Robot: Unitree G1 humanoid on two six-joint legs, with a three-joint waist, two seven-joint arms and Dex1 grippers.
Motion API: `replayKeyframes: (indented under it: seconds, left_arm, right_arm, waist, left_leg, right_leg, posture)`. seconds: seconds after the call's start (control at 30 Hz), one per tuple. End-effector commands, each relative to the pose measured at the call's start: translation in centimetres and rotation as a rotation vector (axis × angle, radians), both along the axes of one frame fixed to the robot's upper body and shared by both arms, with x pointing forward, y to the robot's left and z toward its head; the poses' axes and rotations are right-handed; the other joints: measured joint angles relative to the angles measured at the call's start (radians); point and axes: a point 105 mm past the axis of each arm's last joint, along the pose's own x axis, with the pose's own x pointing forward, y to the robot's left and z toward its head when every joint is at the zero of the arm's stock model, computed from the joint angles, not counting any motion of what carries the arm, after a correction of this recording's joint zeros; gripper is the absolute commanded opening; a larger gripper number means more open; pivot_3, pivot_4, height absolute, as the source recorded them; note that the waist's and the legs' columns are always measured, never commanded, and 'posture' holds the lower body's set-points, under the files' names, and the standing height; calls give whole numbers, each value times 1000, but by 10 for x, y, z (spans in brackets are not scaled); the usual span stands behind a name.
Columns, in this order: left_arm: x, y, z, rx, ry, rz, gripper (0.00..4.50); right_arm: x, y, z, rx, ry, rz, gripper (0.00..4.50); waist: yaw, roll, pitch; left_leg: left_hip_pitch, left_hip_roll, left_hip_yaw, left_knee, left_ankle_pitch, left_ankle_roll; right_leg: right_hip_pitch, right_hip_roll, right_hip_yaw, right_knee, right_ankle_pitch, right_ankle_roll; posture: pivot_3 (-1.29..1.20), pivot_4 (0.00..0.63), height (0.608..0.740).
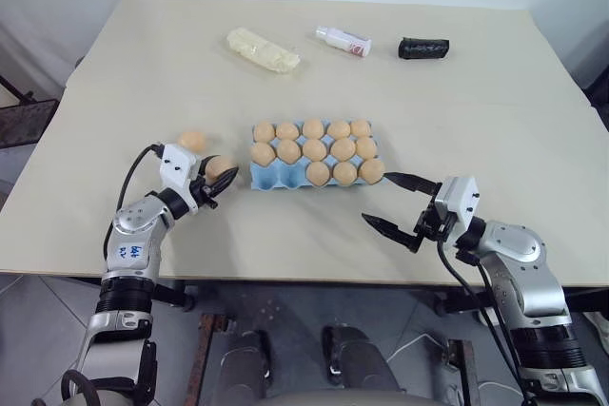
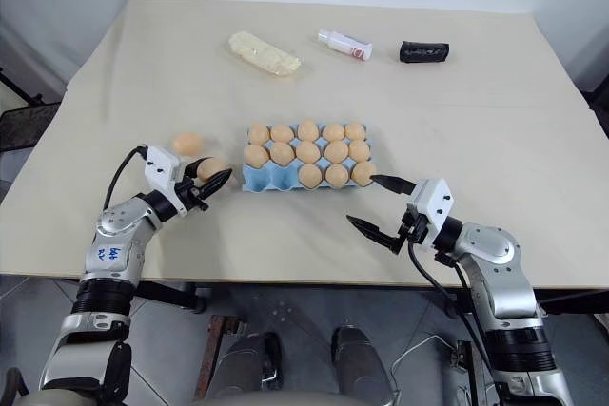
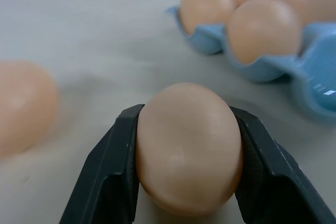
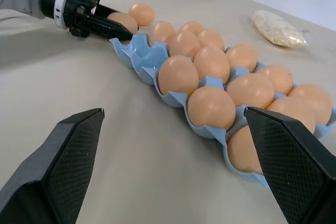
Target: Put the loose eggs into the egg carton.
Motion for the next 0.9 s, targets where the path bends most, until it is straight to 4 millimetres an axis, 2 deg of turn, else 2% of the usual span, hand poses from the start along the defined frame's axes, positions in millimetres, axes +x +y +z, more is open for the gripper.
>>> replayKeyframes:
  seconds: [0.03, 0.2, 0.27, 0.43, 0.5, 0.53, 0.7, 0.8, 0.83, 0.9]
  left_arm:
    - [-6, -40, 31, 57, -120, -191, 2160]
    - [-12, -84, 34, 81, -128, -380, 2160]
    - [-11, -94, 30, 88, -119, -414, 2160]
    - [-2, -109, 27, 69, -111, -431, 2160]
    - [0, -112, 27, 51, -106, -437, 2618]
    - [1, -112, 27, 53, -106, -437, 2765]
    - [1, -108, 28, 59, -128, -430, 4401]
    - [-1, -98, 32, 52, -151, -408, 4460]
    - [-3, -88, 36, 47, -169, -388, 4460]
    - [-12, -56, 40, 38, -214, -318, 4460]
  right_arm:
    - [-3, 1, 11, 8, -53, -5, 4500]
    - [-2, -1, 14, 11, -70, -29, 4500]
    - [-1, 0, 16, 13, -75, -35, 4500]
    - [-2, 3, 21, 23, -86, -52, 4500]
    - [-3, 3, 21, 26, -87, -57, 4500]
    - [-3, 2, 21, 26, -86, -60, 4500]
    - [-5, 1, 20, 31, -83, -72, 4500]
    - [-7, 1, 19, 30, -82, -72, 4500]
    - [-7, 1, 19, 30, -81, -71, 4500]
    - [-9, 3, 18, 34, -76, -53, 4500]
  waist:
    - [5, 0, 0]
    - [18, 0, 0]
    - [18, 0, 0]
    - [16, 0, 0]
    - [17, 0, 0]
    - [17, 0, 0]
    - [18, 0, 0]
    - [16, 0, 0]
    - [15, 0, 0]
    - [8, 0, 0]
  left_leg:
    - [0, 0, 0, 0, 0, 0]
    - [0, -1, 1, 1, 0, 0]
    - [0, -1, 1, 1, 0, 0]
    - [0, 0, 1, 1, 0, 0]
    - [0, 0, 1, 1, 0, 0]
    - [0, 0, 1, 1, 0, 0]
    - [0, 0, 1, 1, 0, 0]
    - [0, 0, 1, 1, 0, 0]
    - [0, 0, 1, 1, 0, 0]
    - [0, 1, 1, 1, 0, 0]
  right_leg:
    - [0, 0, 0, 0, 0, 0]
    - [0, 0, 1, 0, 0, 0]
    - [0, 1, 1, 0, 0, 0]
    - [-1, 2, 2, 0, 0, 0]
    - [-1, 2, 2, 0, 0, 0]
    - [-1, 2, 2, 0, 0, 0]
    - [0, 2, 2, 0, 0, 0]
    - [-1, 2, 2, 0, 0, 0]
    - [0, 2, 2, 0, 0, 0]
    - [-1, 3, 3, 0, 0, 0]
  posture:
    - [0, 150, 740]
    - [0, 150, 740]
    - [0, 150, 740]
    - [0, 150, 740]
    - [0, 150, 740]
    - [0, 150, 740]
    - [0, 150, 740]
    - [0, 150, 740]
    - [0, 150, 740]
    - [0, 150, 740]
